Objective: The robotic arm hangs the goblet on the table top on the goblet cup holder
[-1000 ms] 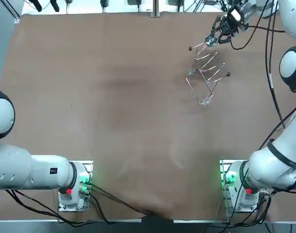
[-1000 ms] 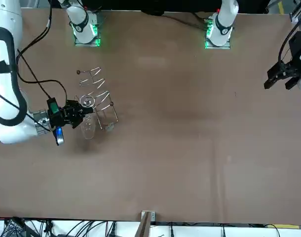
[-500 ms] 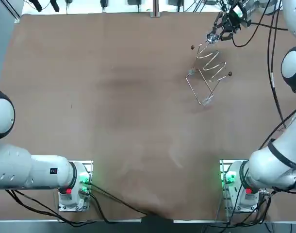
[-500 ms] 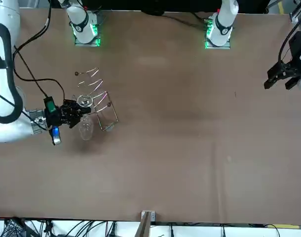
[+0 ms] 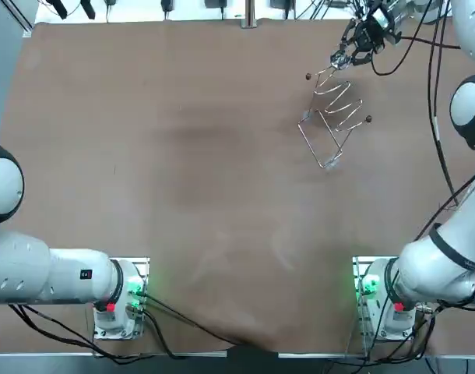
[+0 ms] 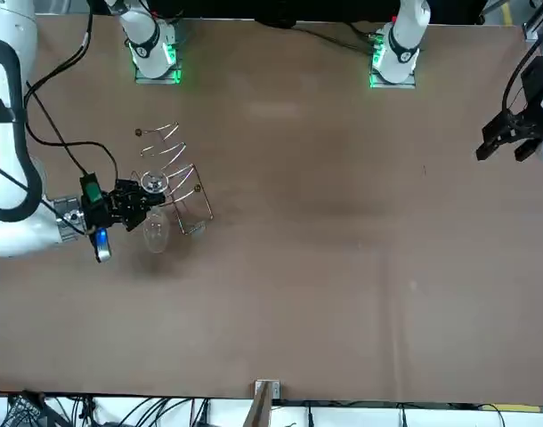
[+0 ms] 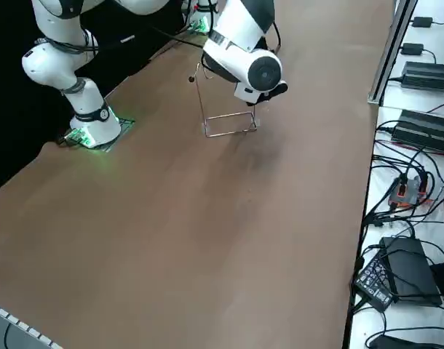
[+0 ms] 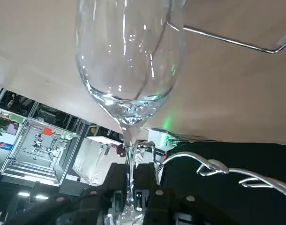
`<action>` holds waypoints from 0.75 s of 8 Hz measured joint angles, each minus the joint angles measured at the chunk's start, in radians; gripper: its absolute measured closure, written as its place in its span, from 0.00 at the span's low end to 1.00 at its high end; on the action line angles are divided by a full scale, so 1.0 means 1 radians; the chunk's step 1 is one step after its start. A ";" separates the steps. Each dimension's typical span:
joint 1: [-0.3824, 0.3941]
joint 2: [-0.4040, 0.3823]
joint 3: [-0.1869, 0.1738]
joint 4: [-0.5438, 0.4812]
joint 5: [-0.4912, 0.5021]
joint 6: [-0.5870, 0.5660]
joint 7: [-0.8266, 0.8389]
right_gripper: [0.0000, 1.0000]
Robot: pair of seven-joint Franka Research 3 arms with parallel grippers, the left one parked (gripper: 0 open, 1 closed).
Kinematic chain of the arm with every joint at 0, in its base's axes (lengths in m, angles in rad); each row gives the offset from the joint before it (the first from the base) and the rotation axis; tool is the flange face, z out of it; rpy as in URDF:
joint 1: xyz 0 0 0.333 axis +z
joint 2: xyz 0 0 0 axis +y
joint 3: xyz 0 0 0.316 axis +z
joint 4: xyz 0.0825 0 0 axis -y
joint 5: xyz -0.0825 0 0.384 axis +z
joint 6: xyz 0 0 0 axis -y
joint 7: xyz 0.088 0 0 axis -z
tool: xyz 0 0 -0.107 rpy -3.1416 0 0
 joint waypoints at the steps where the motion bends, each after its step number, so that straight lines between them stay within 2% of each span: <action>1: 0.002 0.000 0.000 0.000 0.000 0.003 0.000 0.89; 6: 0.001 0.001 0.000 0.000 -0.001 0.017 -0.001 0.89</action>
